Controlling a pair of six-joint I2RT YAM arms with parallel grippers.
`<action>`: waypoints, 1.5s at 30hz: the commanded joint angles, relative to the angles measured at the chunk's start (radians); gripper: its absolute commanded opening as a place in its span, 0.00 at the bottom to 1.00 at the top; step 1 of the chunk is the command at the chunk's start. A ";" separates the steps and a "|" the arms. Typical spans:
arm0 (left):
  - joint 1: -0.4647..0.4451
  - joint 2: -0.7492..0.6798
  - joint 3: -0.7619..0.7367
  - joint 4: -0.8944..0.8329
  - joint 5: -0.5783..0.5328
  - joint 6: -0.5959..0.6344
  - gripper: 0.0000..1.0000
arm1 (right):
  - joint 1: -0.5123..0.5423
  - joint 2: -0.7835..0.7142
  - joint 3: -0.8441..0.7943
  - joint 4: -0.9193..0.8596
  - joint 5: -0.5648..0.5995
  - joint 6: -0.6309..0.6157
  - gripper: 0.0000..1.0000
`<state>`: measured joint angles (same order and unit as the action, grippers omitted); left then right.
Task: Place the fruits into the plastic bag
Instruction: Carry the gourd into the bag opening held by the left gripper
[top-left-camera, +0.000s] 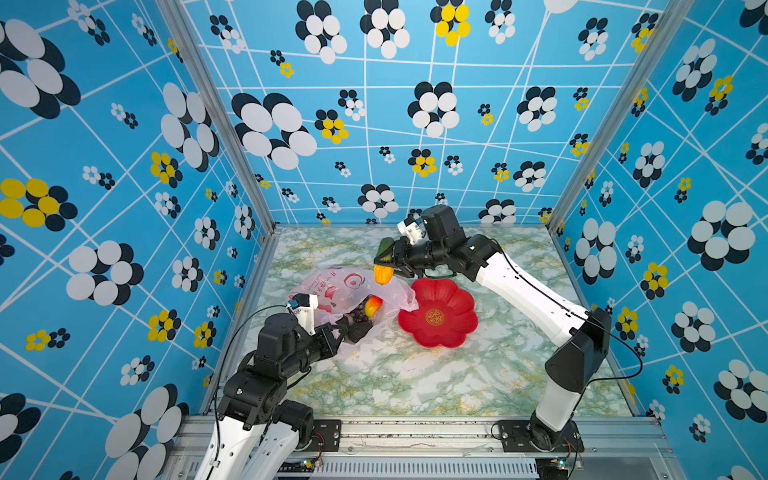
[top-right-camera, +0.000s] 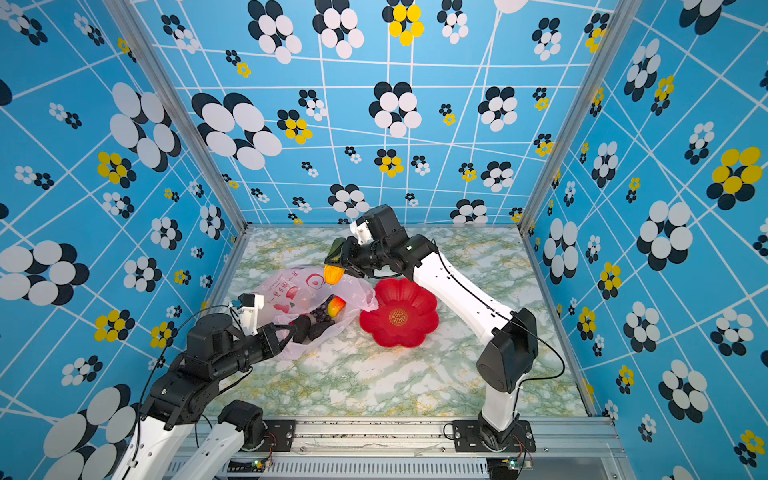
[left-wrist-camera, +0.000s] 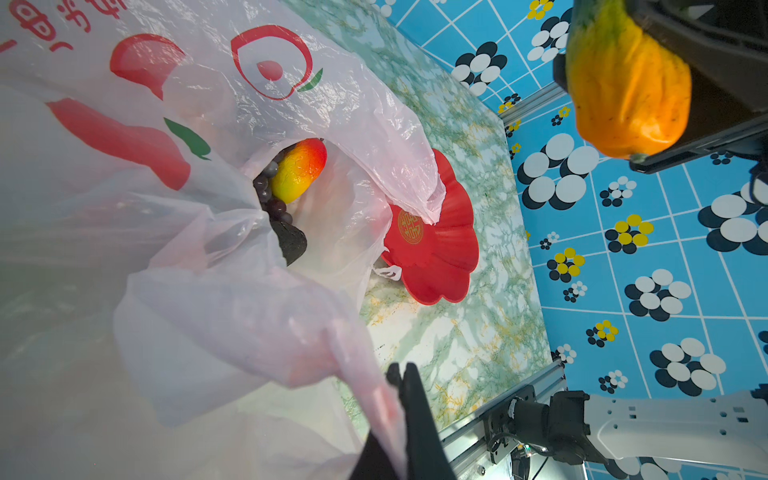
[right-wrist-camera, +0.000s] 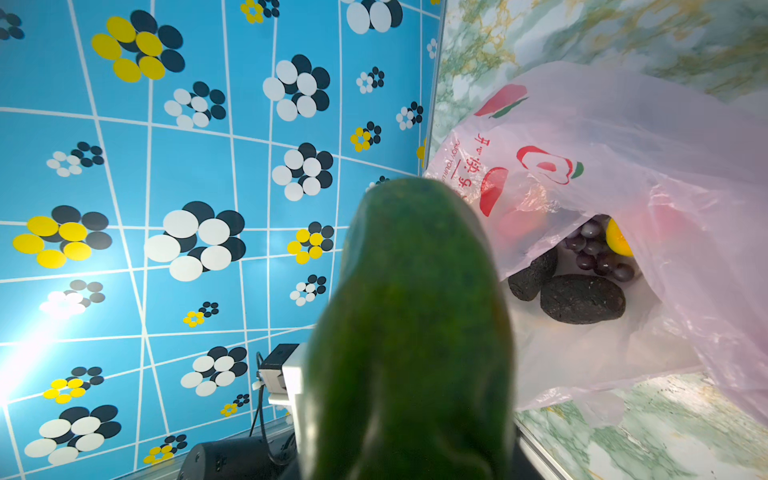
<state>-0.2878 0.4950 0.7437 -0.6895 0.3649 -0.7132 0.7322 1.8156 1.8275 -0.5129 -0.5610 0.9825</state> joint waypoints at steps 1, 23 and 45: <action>0.008 -0.020 0.025 -0.026 -0.019 0.015 0.00 | 0.023 0.037 0.015 -0.008 -0.027 0.015 0.03; 0.008 -0.071 -0.007 -0.015 -0.016 -0.031 0.00 | 0.101 0.200 0.043 -0.014 -0.097 0.077 0.00; 0.009 -0.116 -0.044 -0.027 -0.006 -0.043 0.00 | 0.128 0.266 -0.085 0.015 -0.154 0.089 0.00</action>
<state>-0.2878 0.3901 0.7097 -0.7120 0.3511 -0.7513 0.8551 2.0621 1.7699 -0.5117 -0.6914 1.0668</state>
